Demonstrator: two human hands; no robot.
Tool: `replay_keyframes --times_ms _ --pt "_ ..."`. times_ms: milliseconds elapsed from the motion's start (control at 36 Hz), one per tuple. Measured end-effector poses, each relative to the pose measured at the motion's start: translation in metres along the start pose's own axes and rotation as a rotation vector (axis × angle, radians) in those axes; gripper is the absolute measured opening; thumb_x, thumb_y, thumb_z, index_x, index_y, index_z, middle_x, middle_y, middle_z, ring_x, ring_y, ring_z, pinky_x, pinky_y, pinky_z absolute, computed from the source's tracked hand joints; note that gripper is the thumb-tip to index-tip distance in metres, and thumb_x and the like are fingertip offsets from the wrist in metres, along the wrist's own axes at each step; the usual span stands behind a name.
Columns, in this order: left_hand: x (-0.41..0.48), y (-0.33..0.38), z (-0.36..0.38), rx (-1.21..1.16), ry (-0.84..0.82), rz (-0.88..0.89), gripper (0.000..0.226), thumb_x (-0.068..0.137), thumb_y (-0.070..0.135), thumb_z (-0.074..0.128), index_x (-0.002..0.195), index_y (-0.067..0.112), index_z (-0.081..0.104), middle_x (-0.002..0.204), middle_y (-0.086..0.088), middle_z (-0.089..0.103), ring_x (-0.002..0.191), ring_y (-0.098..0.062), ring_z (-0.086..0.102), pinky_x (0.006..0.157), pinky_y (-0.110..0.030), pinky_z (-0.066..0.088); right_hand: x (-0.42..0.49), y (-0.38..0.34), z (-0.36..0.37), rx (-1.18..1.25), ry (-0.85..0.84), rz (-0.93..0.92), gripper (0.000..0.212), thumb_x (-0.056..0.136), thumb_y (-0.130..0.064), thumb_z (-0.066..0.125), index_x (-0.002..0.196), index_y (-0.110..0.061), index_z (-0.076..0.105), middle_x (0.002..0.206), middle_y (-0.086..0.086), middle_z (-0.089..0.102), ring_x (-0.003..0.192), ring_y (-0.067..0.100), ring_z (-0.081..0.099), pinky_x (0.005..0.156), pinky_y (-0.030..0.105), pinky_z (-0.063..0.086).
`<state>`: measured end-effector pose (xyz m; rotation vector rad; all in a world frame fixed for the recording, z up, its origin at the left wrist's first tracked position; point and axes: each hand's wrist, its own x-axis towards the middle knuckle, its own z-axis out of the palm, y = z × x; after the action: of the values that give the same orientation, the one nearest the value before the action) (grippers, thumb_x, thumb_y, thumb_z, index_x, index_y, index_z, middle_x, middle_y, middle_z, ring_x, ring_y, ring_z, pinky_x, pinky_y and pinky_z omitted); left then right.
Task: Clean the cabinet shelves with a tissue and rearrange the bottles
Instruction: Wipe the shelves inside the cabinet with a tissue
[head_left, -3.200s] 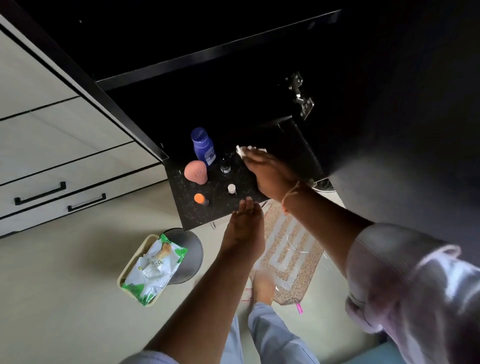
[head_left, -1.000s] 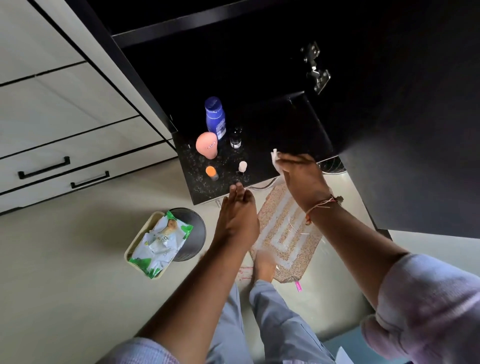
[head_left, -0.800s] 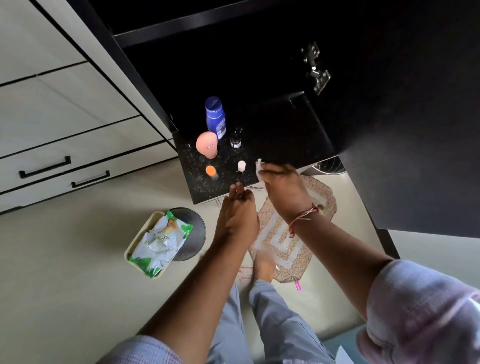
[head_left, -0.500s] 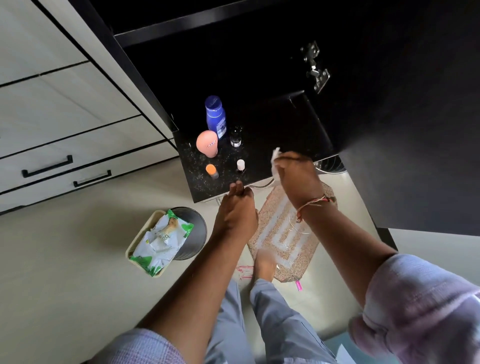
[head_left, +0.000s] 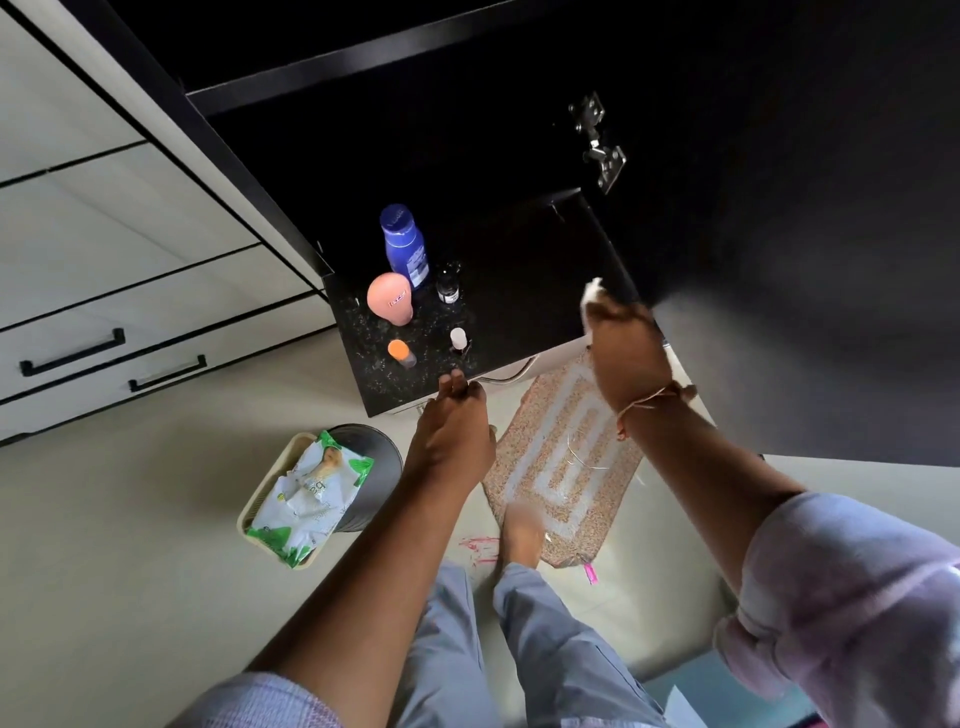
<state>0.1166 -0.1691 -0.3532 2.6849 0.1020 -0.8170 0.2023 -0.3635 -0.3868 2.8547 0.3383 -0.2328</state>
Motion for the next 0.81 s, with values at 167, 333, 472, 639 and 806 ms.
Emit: replay_keyframes --times_ms 167,333,472,639,806 --pt "0.001 0.002 0.003 0.004 0.0 -0.015 0.051 0.094 0.026 0.057 0.137 0.005 0.039 0.159 -0.017 0.021 0.146 -0.032 0.022 0.11 -0.042 0.035 0.016 0.005 -0.018 -0.129 -0.193 0.091 0.027 0.095 -0.014 0.049 0.119 -0.007 0.058 0.096 0.002 0.07 0.085 0.012 0.067 0.08 0.023 0.051" --pt "0.003 0.0 0.005 0.037 -0.016 0.012 0.062 0.096 0.027 0.055 0.146 0.001 0.028 0.16 -0.02 0.012 0.149 -0.032 0.013 0.113 -0.042 0.031 0.061 -0.017 -0.027 0.147 -0.134 0.195 0.03 0.096 -0.005 0.042 0.123 0.003 0.052 0.109 0.021 0.063 0.095 0.03 0.063 0.081 0.037 0.054" --pt "0.003 0.0 0.008 0.045 -0.012 0.021 0.062 0.095 0.025 0.056 0.144 0.0 0.029 0.159 -0.021 0.013 0.149 -0.032 0.013 0.112 -0.041 0.031 0.108 -0.021 -0.031 0.211 0.055 -0.018 0.046 0.088 0.001 0.042 0.133 0.007 0.046 0.135 0.023 0.05 0.121 0.037 0.051 0.103 0.046 0.044" --pt "0.002 0.002 0.008 0.045 0.002 0.018 0.059 0.095 0.024 0.057 0.143 0.001 0.032 0.159 -0.02 0.014 0.149 -0.032 0.014 0.112 -0.041 0.032 0.112 -0.016 -0.042 0.291 0.147 -0.259 0.045 0.084 0.008 0.052 0.128 0.003 0.057 0.14 0.013 0.052 0.129 0.035 0.048 0.114 0.036 0.029" --pt "0.0 -0.001 0.007 0.052 0.012 0.027 0.061 0.095 0.027 0.057 0.145 0.004 0.032 0.159 -0.019 0.018 0.146 -0.031 0.023 0.11 -0.042 0.035 0.056 -0.013 -0.021 0.453 0.127 -0.397 0.04 0.091 0.012 0.043 0.123 -0.001 0.064 0.132 0.013 0.061 0.12 0.027 0.058 0.109 0.033 0.042"
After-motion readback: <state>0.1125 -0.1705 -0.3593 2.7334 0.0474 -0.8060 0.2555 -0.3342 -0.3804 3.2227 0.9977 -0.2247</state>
